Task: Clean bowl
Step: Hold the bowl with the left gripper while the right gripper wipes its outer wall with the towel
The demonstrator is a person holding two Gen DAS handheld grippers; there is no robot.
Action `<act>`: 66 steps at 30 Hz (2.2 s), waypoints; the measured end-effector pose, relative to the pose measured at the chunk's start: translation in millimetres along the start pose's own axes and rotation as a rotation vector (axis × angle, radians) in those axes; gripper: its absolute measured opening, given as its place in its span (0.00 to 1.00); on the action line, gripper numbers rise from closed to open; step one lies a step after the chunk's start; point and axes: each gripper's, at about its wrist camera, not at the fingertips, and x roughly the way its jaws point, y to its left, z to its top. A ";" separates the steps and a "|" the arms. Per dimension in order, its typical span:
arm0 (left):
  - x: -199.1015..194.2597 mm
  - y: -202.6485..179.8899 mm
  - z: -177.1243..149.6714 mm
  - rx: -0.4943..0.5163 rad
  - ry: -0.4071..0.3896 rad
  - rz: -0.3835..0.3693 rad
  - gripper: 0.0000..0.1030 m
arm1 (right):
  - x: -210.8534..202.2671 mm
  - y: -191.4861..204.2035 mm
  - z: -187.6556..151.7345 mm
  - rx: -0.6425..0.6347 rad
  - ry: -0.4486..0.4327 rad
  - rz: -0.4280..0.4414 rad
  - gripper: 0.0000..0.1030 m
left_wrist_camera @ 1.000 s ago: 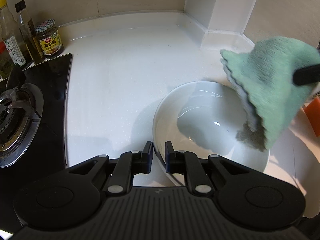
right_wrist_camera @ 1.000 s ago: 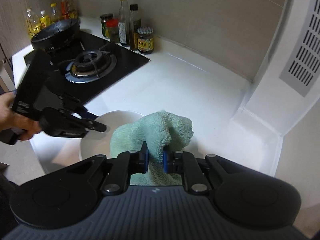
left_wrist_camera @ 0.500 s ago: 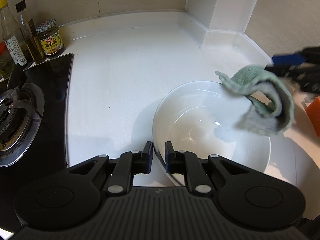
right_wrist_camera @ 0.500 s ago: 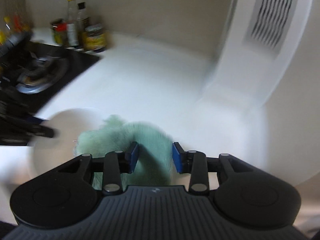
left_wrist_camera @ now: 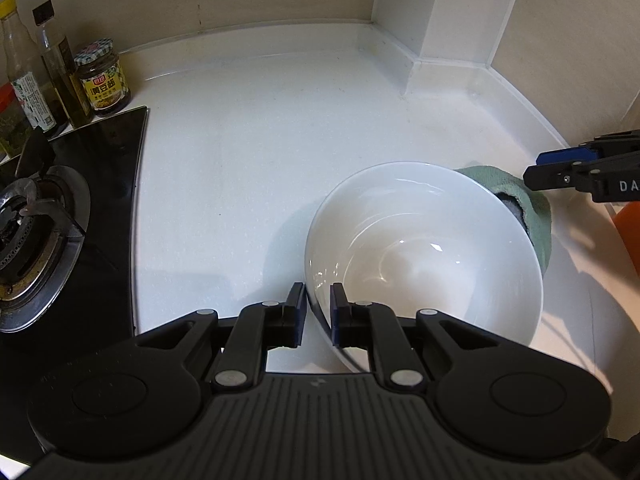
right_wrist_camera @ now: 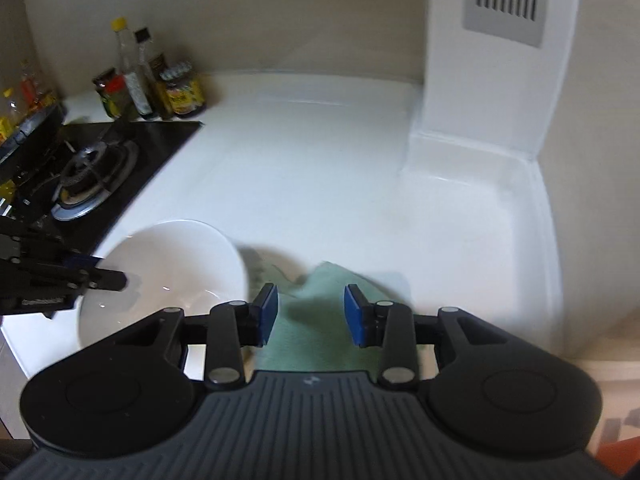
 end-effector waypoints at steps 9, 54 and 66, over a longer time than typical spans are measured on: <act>1.9 -1.8 1.2 0.002 0.008 0.012 0.12 | 52.9 13.7 -17.0 -0.137 0.115 -0.023 0.31; -0.8 5.7 -0.2 -0.038 -0.019 -0.009 0.12 | 32.0 33.1 23.1 -0.002 0.164 0.092 0.33; -2.3 3.2 -1.8 -0.013 -0.015 -0.025 0.15 | 58.1 64.0 17.9 -0.281 0.243 0.047 0.21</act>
